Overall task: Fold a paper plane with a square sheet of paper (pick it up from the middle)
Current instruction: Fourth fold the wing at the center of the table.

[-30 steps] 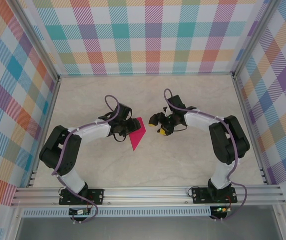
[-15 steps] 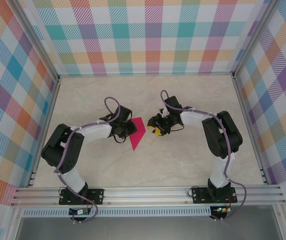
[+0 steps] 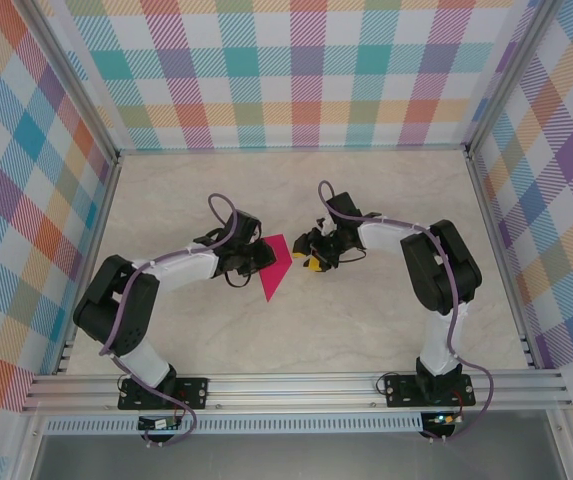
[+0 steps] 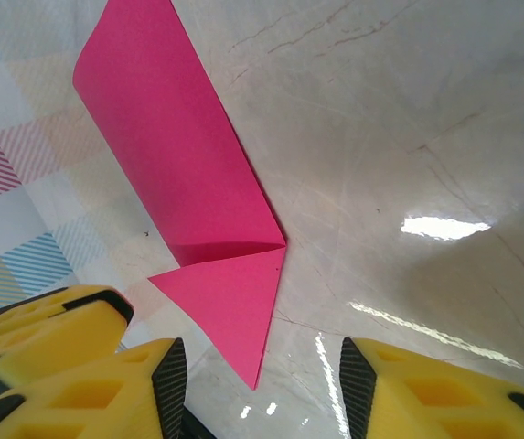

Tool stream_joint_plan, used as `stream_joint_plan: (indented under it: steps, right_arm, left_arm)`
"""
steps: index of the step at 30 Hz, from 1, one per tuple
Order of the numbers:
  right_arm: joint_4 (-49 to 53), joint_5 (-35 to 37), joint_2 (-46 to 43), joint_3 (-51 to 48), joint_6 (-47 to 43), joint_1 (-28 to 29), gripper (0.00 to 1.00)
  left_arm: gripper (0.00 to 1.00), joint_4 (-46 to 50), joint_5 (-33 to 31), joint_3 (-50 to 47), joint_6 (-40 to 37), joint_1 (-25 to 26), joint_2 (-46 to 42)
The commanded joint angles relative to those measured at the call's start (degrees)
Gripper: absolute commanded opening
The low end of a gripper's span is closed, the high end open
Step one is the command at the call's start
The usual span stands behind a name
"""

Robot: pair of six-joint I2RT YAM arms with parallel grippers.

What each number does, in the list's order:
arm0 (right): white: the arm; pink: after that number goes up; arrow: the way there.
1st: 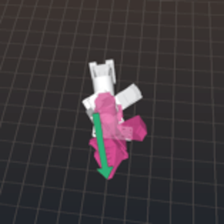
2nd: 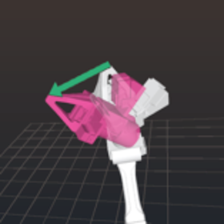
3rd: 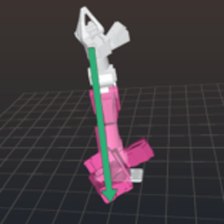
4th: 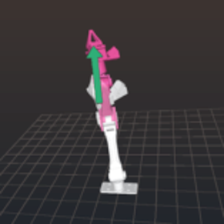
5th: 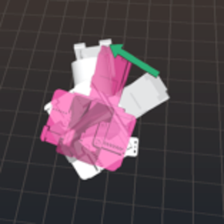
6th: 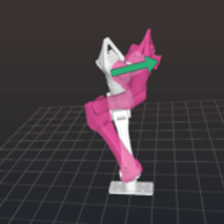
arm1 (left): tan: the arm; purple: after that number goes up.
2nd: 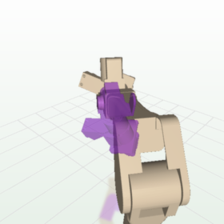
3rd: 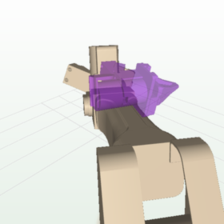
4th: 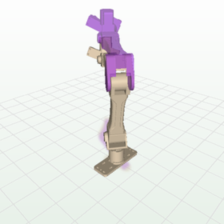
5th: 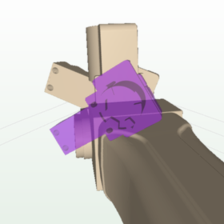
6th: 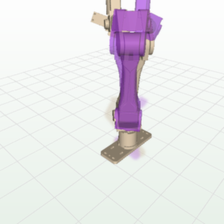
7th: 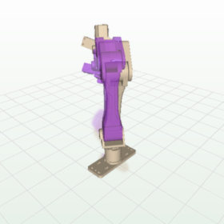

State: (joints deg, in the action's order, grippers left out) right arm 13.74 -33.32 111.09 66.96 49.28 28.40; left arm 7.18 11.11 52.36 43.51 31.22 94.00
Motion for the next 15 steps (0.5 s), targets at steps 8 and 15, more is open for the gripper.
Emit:
stream_joint_plan:
  steps: [8, 15]
  right_arm:
    - [0.79, -1.3, 2.68, 3.77, -0.84, 1.54, 0.52]
    - [2.0, -1.17, 4.34, 5.7, -1.57, 2.36, 0.52]
  left_arm:
    - [0.11, 1.86, -3.29, -3.02, -0.18, 0.33, 0.97]
    - [0.06, 2.22, -4.35, -3.31, 0.08, 0.37, 3.31]
